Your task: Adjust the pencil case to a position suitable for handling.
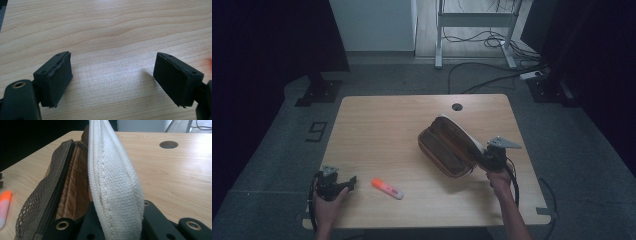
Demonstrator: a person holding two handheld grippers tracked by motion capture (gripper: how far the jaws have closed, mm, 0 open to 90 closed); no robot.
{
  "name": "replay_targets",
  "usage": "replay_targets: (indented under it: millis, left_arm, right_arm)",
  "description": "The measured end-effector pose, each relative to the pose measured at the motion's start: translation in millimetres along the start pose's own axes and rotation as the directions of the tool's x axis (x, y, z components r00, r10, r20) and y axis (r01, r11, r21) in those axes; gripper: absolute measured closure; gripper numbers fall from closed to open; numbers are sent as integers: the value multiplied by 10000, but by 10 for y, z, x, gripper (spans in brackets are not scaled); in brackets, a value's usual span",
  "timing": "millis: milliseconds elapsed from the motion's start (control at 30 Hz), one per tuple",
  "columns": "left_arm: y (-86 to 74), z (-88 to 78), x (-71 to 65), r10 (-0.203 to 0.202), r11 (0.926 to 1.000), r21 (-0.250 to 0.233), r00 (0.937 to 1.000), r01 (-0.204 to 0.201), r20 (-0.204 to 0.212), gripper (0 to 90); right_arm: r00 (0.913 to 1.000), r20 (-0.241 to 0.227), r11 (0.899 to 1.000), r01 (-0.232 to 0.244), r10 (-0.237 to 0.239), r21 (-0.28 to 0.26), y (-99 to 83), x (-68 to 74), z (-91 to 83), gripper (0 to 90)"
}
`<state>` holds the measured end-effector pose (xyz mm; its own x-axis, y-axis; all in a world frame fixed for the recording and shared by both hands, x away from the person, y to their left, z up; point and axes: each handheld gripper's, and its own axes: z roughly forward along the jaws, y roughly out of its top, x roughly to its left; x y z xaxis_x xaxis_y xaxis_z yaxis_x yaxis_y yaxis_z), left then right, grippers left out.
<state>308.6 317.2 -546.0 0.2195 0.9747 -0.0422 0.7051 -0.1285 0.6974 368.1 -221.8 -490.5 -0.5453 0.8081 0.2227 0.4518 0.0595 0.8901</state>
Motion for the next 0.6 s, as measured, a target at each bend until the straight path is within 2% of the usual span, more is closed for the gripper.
replay_targets:
  millis: [233,600]
  left_arm:
    - [1,0,-2,26,10000,17,10000,-26,-7,152]
    - [2,3,-5,73,10000,32,10000,-72,-57,152]
  right_arm:
    - [9995,-271,9998,188,-186,54,-8,72,41,829]
    - [9944,-758,9971,744,-732,135,-33,205,123,828]
